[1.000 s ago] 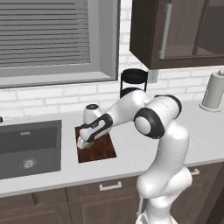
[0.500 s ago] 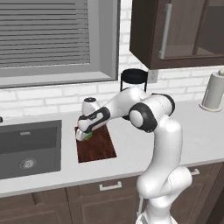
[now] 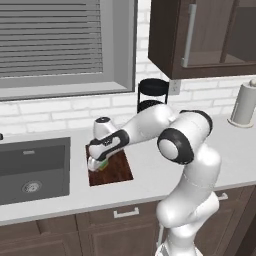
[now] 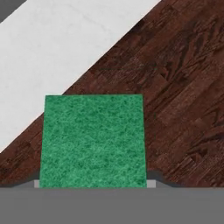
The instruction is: Pick up the sponge from the counter and clean the cutting board by briefly scrubbing or pressing down on the cutting board. Once finished, release the sponge.
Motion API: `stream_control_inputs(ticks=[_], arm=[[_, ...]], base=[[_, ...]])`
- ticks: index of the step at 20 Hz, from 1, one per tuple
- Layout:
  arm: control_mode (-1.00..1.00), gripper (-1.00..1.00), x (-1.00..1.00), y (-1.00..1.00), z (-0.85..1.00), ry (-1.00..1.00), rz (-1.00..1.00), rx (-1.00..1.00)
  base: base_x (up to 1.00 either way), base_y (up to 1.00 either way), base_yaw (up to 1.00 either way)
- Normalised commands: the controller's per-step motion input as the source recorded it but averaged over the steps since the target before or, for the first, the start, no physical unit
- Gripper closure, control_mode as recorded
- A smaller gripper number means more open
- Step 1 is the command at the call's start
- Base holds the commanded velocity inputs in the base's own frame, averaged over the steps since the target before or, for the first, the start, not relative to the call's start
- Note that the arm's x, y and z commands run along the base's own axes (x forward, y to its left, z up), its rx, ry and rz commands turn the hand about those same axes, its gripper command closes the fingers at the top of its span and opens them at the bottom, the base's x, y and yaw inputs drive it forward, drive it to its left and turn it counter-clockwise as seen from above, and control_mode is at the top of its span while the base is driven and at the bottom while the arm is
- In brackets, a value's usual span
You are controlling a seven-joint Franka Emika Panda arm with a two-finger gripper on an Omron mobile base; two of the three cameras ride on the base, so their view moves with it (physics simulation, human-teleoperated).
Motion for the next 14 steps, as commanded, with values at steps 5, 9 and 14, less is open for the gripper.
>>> stream_control_inputs(ticks=[5, 9, 14], arm=[[-1.0, 1.0, -0.67, -0.49, 0.0, 0.02, -0.03, 0.0], [-1.0, 1.0, 0.17, -0.55, 0.0, 0.03, -0.09, 0.01], [-1.0, 1.0, 0.84, -0.18, 0.0, 0.0, -0.06, 0.01]], base=[[0.0, 0.0, 0.0], [0.0, 0.0, 0.0], [0.0, 0.0, 0.0]])
